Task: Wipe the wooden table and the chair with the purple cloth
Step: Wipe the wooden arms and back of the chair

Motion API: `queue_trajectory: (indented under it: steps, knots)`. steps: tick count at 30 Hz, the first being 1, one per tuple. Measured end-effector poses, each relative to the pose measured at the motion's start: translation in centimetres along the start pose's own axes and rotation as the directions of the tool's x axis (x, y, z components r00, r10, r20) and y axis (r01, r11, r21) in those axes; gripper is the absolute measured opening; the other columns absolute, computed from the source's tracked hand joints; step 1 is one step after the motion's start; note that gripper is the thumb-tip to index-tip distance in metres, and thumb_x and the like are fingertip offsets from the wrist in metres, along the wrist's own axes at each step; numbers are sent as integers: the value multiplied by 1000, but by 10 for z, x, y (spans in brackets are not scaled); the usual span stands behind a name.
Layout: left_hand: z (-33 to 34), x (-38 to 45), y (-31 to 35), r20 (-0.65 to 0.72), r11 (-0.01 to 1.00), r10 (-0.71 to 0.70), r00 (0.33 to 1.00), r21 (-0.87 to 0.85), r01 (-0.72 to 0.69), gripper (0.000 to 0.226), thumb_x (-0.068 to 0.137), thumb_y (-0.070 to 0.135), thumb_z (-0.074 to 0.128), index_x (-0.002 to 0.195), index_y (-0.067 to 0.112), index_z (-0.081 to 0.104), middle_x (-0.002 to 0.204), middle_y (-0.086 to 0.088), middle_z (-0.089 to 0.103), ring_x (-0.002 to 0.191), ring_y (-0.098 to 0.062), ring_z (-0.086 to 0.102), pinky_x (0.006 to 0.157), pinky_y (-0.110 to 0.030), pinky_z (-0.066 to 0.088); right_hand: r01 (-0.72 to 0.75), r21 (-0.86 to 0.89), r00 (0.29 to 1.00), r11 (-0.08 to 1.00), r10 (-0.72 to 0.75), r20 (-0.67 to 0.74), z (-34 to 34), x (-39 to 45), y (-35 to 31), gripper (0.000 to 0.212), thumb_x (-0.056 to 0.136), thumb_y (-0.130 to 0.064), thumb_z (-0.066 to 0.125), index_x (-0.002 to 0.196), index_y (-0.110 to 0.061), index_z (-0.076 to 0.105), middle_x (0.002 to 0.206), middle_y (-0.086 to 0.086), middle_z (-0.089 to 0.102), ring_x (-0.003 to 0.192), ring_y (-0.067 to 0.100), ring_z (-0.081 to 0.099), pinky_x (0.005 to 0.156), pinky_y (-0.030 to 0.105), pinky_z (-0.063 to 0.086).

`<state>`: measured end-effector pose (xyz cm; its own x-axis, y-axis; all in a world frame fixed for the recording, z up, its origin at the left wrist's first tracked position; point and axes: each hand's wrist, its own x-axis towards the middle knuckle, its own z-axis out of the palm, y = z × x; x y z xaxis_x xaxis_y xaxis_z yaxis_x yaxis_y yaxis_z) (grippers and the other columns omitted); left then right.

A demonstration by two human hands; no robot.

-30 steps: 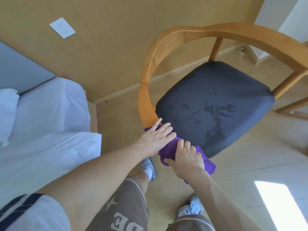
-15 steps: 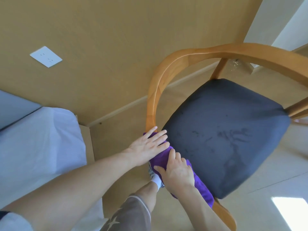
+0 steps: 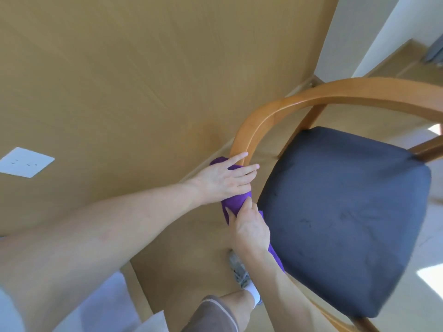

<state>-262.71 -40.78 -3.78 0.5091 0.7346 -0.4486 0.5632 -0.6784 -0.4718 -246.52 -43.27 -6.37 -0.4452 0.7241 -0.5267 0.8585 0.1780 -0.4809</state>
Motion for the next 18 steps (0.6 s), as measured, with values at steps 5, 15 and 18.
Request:
queue_trajectory:
  steps: [5,15,18]
  knots:
    - [1,10,-68,29,954,-279,960,-104,281,90,92,4,55,159,21,-4,168,-11,-10,155,-31,-4,120,-56,-6,34,262,984,964,13,-178,-39,44,-39,47,102,-40,48,138,-12,39,119,3,60,105,28,62,71,37,46]
    - [-7,28,-47,751,-945,-216,624,-321,59,54,106,52,25,132,21,62,136,-7,63,117,-18,62,107,-40,45,164,752,970,639,35,-241,-56,85,-53,60,103,-25,50,158,-30,25,152,-6,46,135,13,46,106,22,37]
    - [-12,23,-12,652,-977,-211,729,-117,-178,66,104,60,18,137,21,60,134,-8,65,127,-28,59,114,-50,39,96,814,991,573,21,-132,-31,62,-44,51,104,-18,49,150,-36,37,133,-28,58,117,-9,53,85,-1,36]
